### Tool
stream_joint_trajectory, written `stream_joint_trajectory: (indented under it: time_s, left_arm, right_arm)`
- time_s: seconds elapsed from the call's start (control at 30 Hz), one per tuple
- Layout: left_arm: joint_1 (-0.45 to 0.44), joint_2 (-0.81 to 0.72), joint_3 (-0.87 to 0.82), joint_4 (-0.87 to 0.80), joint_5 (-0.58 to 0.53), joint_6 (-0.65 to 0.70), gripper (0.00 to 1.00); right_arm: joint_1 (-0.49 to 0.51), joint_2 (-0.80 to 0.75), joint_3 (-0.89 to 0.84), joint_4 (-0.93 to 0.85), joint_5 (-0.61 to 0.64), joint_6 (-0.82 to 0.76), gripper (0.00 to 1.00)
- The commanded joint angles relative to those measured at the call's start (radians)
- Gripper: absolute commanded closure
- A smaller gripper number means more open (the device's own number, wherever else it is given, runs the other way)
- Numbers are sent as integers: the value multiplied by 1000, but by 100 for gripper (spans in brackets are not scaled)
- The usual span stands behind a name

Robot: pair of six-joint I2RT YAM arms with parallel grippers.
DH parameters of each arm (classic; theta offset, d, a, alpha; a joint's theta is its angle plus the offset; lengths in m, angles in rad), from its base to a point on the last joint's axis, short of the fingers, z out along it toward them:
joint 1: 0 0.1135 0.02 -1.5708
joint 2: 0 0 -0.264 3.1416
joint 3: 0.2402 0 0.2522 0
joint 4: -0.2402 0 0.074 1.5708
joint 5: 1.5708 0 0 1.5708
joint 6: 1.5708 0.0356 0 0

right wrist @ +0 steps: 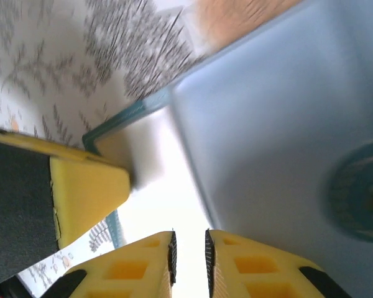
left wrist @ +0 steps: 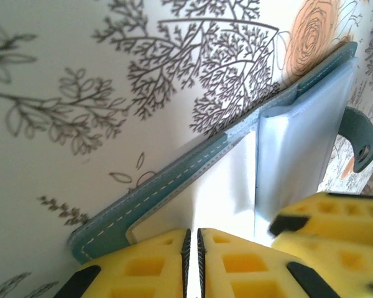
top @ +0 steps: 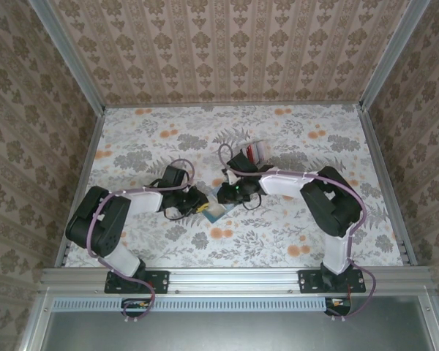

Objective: Put the credit cards into the card holder

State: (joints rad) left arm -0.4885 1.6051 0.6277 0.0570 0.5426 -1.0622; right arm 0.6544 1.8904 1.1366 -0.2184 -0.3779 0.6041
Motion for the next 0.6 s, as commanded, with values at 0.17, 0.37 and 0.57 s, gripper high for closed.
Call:
stream_joint_trajectory:
  time_s: [0.17, 0.37, 0.57]
  left_arm:
    - [5, 57, -3, -64, -52, 56, 84]
    - [25, 39, -11, -81, -49, 75, 84]
    - [59, 34, 17, -132, -54, 114, 83]
  right_arm:
    - [-78, -9, 7, -74, 74, -54, 75]
    - [-96, -1, 3, -92, 139, -67, 75]
    - [-107, -1, 9, -100, 116, -70, 75]
